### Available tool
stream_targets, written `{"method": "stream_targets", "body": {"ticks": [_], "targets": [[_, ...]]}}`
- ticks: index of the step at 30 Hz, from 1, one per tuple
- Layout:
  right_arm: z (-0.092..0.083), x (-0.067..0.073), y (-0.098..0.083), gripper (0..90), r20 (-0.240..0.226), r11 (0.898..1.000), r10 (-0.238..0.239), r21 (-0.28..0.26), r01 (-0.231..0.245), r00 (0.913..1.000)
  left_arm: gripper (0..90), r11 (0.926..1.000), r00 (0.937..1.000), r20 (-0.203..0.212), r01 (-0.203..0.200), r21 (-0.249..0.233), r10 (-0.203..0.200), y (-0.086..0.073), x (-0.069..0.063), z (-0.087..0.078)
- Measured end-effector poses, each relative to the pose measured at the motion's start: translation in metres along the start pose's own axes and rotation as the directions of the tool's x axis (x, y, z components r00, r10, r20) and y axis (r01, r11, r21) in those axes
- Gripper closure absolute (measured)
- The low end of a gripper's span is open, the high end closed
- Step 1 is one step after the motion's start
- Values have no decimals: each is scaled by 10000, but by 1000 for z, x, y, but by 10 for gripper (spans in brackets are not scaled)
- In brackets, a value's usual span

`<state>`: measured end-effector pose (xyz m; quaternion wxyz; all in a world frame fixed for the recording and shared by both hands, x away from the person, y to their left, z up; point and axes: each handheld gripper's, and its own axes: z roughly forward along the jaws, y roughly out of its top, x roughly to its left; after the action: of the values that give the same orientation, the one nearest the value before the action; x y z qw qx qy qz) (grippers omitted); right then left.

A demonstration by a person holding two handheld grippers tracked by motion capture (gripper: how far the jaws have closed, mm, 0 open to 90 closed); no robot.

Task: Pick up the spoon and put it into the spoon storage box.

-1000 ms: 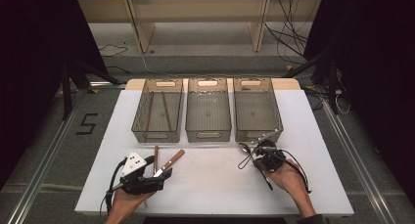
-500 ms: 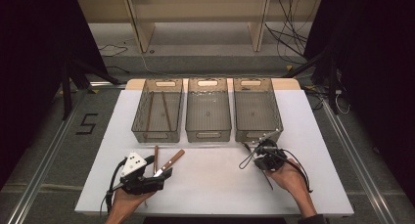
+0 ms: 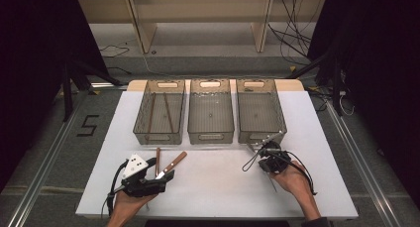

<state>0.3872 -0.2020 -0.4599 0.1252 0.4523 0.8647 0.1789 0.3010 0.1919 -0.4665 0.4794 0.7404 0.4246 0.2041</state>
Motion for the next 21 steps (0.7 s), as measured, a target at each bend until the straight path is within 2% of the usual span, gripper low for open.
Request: {"method": "stream_targets", "body": {"ticks": [11,14,21], "targets": [[-2,3,-1,900,47,9996,-280,101,280,9996,201,10000,10000,15,14,18,-15,0,0,0],[-3,4,-1,900,-99,9993,-369,97,370,9993,201,10000,10000,16,38,-11,-38,0,0,0],[-13,6,1,900,-296,9981,-513,-348,503,9982,201,10000,10000,1,24,16,-24,0,0,1]]}}
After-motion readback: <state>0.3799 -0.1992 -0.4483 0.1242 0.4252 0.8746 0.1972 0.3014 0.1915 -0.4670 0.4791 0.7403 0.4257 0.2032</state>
